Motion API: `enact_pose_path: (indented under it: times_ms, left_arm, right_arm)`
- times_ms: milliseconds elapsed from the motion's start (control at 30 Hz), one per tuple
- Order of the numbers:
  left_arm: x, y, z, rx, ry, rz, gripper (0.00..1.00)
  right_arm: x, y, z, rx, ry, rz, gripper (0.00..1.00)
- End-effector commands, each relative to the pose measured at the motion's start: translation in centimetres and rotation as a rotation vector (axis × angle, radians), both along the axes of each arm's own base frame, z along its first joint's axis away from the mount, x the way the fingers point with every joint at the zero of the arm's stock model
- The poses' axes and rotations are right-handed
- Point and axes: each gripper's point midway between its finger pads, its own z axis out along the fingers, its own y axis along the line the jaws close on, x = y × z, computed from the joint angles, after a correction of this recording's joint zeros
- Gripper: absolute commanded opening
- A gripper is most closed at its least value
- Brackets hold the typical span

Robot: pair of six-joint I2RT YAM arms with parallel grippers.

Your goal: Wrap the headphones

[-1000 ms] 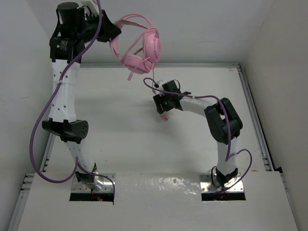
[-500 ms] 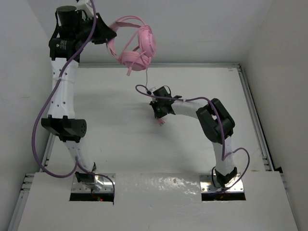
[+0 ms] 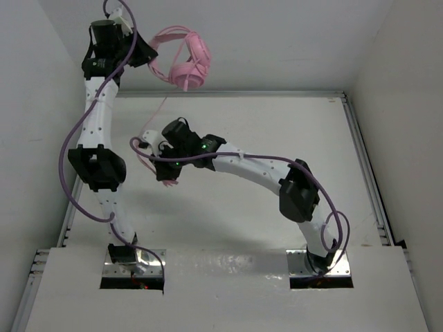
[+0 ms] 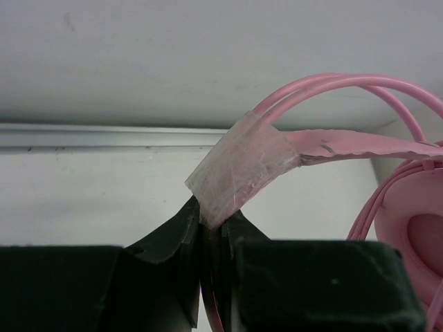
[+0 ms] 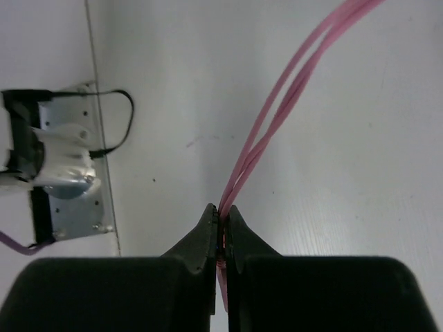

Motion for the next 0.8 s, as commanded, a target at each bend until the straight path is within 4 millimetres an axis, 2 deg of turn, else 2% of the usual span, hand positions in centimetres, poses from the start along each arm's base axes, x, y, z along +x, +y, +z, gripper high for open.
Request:
enact_pose_path:
  times_ms: [0,33,67,100,133,167,200,233,267,300,333,367,400,433,500,533,600,633,667,700,767]
  left_arm:
    - [0.2,0.1,1.4,0.11,-0.082,0.045,0.0]
    - [0.1,-1.5,0.5,0.151,-0.073,0.027,0.0]
    - [0.0,-1.4,-1.0,0.19,-0.047,0.029,0.0]
    - [0.2,-1.0,-2.1,0.266,-0.044,0.036,0.0]
    - [0.3,-0.5,-4.1,0.306,-0.01,0.049,0.0]
    - [0.3,0.3,-4.5,0.382,-0.017,0.064,0.0]
    - [0.4,0.6,-5.1,0.42,-0.023,0.071,0.0]
    - [-0.1,0.8,-8.4,0.575,0.013,0.04,0.0]
    - [-0.2,0.8,-8.1,0.576,0.007,0.042,0.0]
    - [-0.7,-0.2,-8.6,0.666,0.0,0.004,0.0]
    - [-1.2,-0.6,-10.2,0.719,0.025,-0.013,0.0]
    - [-1.7,-0.9,-10.1,0.778,0.016,-0.024,0.0]
    - [-2.1,-2.1,-10.3,0.793,0.013,-0.054,0.0]
    - [-2.3,-2.4,-10.5,0.799,0.017,-0.065,0.0]
    - [-2.7,-2.8,-10.5,0.812,0.018,-0.091,0.0]
    - [-2.9,-3.0,-10.2,0.819,0.011,-0.101,0.0]
    - [-3.5,-4.2,-10.4,0.835,0.007,-0.163,0.0]
    - [-3.7,-4.6,-10.1,0.847,-0.003,-0.187,0.0]
    - [-4.1,-5.5,-10.0,0.856,-0.009,-0.215,0.0]
    - [-4.5,-5.7,-10.1,0.863,0.003,-0.229,0.0]
    - [-5.1,-6.6,-9.8,0.84,-0.004,-0.272,0.0]
  right_arm:
    - [0.9,0.3,5.3,0.087,-0.038,0.037,0.0]
    - [1.0,0.4,6.8,0.111,-0.055,0.036,0.0]
    - [1.1,0.3,8.1,0.128,-0.069,0.033,0.0]
    - [1.2,0.0,11.2,0.177,-0.109,0.027,0.0]
    - [2.0,-0.7,12.7,0.193,-0.133,-0.001,0.0]
    - [2.3,-1.7,15.6,0.234,-0.175,-0.02,0.0]
    - [2.8,-2.6,17.0,0.249,-0.202,-0.044,0.0]
    - [6.8,-6.4,20.5,0.284,-0.28,-0.17,0.0]
    - [7.0,-6.5,20.4,0.278,-0.286,-0.184,0.0]
    - [8.5,-7.9,21.2,0.285,-0.304,-0.234,0.0]
    - [10.0,-9.4,21.9,0.29,-0.317,-0.284,0.0]
    - [13.0,-12.1,22.7,0.287,-0.339,-0.38,0.0]
    - [14.3,-13.5,23.0,0.288,-0.337,-0.43,0.0]
    - [16.3,-15.9,23.2,0.277,-0.345,-0.497,0.0]
    - [18.2,-18.5,23.5,0.252,-0.381,-0.59,0.0]
    - [19.5,-20.7,24.0,0.248,-0.405,-0.644,0.0]
    - [21.1,-23.1,23.3,0.23,-0.401,-0.727,0.0]
    - [22.7,-25.5,23.2,0.225,-0.402,-0.79,0.0]
    - [23.4,-26.6,22.9,0.225,-0.39,-0.825,0.0]
    - [24.6,-29.0,22.8,0.211,-0.399,-0.883,0.0]
    - [25.6,-31.4,21.9,0.186,-0.396,-0.94,0.0]
